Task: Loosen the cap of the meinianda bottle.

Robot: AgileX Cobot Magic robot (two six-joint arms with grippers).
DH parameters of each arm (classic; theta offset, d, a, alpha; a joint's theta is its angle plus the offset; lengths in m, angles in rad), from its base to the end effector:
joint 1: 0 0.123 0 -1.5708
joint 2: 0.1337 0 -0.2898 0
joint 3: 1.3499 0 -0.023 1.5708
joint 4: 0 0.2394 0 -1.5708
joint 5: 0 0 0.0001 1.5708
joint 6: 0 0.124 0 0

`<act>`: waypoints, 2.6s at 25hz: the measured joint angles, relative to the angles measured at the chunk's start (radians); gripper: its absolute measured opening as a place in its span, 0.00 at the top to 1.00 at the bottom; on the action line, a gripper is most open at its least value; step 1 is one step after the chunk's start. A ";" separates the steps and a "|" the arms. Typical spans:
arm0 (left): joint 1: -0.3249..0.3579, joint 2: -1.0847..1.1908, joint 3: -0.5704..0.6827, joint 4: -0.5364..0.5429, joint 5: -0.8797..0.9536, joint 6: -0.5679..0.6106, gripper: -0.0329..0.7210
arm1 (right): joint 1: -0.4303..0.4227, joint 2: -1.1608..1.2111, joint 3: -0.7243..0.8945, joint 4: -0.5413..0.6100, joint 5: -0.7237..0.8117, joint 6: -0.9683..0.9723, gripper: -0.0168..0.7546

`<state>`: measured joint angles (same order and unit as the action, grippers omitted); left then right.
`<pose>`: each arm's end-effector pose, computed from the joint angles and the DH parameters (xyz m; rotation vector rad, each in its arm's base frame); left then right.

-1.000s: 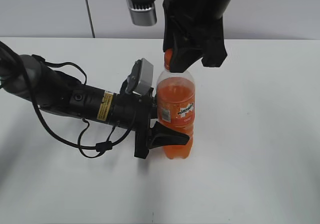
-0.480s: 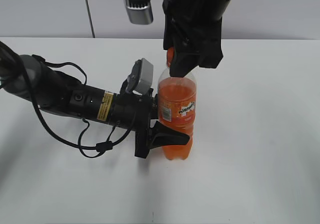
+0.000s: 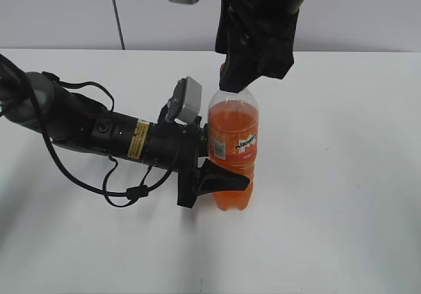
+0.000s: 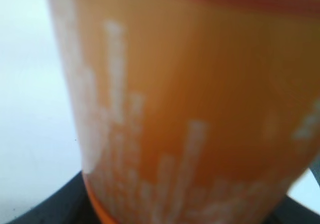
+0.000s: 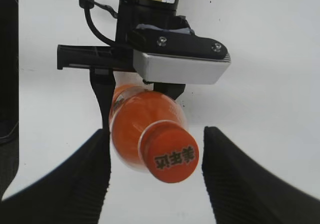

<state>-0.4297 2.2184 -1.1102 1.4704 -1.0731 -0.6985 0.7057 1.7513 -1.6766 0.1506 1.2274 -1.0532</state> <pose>0.3085 -0.2606 0.0918 1.4775 1.5269 -1.1184 0.2716 0.2544 0.3097 -2.1065 1.7886 0.1198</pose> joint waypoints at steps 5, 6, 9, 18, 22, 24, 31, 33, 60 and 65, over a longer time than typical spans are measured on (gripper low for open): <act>0.000 0.000 0.000 0.001 0.000 0.000 0.43 | 0.000 -0.037 -0.007 0.034 0.000 0.124 0.41; 0.000 0.000 0.000 0.001 0.000 0.000 0.43 | 0.000 -0.045 -0.012 0.038 0.000 0.185 0.41; 0.000 0.000 0.000 0.003 -0.001 -0.001 0.43 | 0.001 -0.058 -0.051 0.046 0.001 0.373 0.41; 0.000 0.000 0.000 0.016 0.001 -0.001 0.43 | 0.001 -0.064 -0.130 0.032 0.000 1.087 0.41; 0.000 0.000 0.000 0.016 0.003 -0.001 0.43 | 0.001 -0.064 -0.130 0.015 0.000 1.316 0.41; 0.000 0.000 0.000 0.016 0.003 -0.001 0.43 | 0.001 -0.064 -0.125 0.002 0.000 1.403 0.41; -0.001 0.000 0.000 0.015 0.004 -0.003 0.43 | 0.001 -0.064 -0.012 -0.048 -0.001 1.572 0.41; -0.001 0.000 0.000 0.015 0.004 -0.003 0.43 | 0.001 -0.064 0.004 -0.076 0.000 1.604 0.41; -0.002 0.000 0.000 0.015 0.004 -0.004 0.43 | 0.014 0.018 0.007 -0.079 -0.001 1.660 0.41; -0.002 0.000 0.000 0.015 0.004 -0.005 0.43 | 0.014 0.018 0.007 -0.080 -0.001 1.660 0.52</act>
<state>-0.4313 2.2184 -1.1102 1.4857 -1.0692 -0.7040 0.7198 1.7692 -1.6700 0.0711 1.2264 0.6068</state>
